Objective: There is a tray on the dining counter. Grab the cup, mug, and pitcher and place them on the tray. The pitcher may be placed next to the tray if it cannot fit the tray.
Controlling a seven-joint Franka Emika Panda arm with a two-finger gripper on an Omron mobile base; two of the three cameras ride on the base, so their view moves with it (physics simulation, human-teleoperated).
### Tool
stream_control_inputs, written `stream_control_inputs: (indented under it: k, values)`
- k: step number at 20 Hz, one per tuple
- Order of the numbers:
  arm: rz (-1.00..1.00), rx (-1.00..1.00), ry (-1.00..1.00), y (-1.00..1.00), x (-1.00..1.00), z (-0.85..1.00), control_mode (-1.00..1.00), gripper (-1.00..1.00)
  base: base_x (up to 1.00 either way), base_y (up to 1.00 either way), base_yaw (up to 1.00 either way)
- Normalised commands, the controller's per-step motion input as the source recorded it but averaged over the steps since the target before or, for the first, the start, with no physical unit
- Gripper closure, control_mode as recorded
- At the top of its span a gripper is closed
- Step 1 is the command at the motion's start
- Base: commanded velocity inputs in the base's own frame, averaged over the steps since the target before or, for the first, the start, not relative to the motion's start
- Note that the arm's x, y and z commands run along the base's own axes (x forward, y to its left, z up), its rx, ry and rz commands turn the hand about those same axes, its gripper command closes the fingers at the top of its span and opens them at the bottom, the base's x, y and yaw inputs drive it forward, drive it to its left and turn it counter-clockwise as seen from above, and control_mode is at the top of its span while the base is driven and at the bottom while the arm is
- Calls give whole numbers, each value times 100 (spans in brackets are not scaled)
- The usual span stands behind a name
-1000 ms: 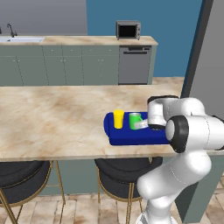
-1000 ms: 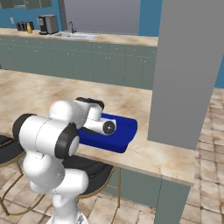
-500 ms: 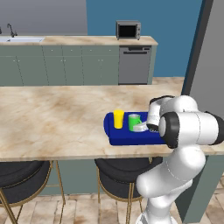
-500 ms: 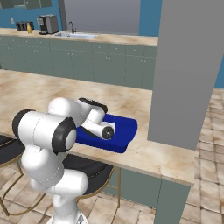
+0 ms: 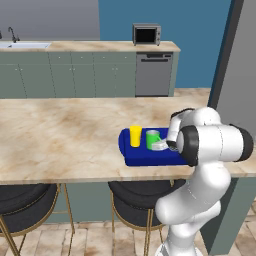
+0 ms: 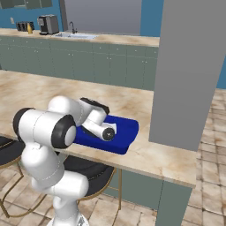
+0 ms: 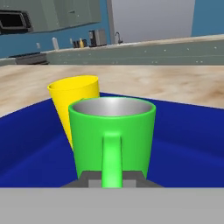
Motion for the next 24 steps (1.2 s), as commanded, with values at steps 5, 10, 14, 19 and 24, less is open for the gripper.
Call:
stream_control_inputs:
  k: [5, 10, 14, 19, 24]
  values:
    - [0, 0, 0, 0, 13, -3, -100, 100, 0, 0, 0]
    - [0, 0, 0, 1, 3, -2, -100, 100, 0, 0, 0]
    - [0, 0, 0, 0, 0, 0, -100, 100, 0, 0, 0]
    - [0, 0, 0, 0, 0, 0, -100, -100, 0, 0, 0]
    - [0, 0, 0, 0, 0, 0, -100, -100, 0, 0, 0]
